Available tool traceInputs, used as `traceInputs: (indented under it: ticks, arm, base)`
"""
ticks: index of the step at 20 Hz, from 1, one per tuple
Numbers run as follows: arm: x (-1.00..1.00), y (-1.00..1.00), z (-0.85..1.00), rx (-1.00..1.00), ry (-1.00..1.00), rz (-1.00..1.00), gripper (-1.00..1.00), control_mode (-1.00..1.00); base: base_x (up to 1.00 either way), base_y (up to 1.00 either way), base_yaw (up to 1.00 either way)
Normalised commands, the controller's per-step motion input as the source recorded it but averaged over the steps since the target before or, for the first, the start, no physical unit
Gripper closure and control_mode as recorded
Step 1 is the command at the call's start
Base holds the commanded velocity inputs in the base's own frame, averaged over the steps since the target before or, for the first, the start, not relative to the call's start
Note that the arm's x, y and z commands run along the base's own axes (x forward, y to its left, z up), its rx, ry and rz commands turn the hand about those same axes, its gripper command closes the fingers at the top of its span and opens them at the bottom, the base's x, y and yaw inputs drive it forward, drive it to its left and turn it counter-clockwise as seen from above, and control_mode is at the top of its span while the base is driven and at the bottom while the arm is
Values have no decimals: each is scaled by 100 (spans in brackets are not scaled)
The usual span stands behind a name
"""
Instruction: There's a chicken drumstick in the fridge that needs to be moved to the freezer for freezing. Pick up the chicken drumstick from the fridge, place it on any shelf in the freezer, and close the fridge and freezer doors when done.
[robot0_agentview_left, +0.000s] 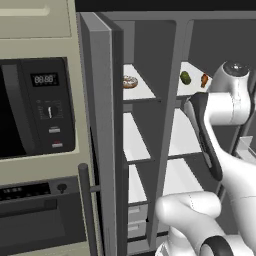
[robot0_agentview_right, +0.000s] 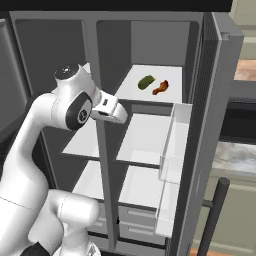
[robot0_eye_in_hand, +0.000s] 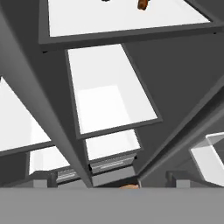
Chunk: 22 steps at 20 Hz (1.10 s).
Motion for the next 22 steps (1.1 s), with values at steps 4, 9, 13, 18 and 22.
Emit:
traceInputs:
  ticks: [4, 9, 13, 18, 22]
  arm:
    - [0, -38, 28, 0, -2, -21, -100, -100]
    - [1, -19, 24, 0, 0, -7, -100, -100]
    - [14, -27, 23, 2, 0, 0, -100, -100]
    - [35, -33, 1, 2, -11, 0, -100, -100]
    - [39, -13, 8, 0, -4, 0, -100, -100]
  base:
    - [0, 0, 0]
    - [0, 0, 0]
    - [0, 0, 0]
    - [0, 0, 0]
    - [0, 0, 0]
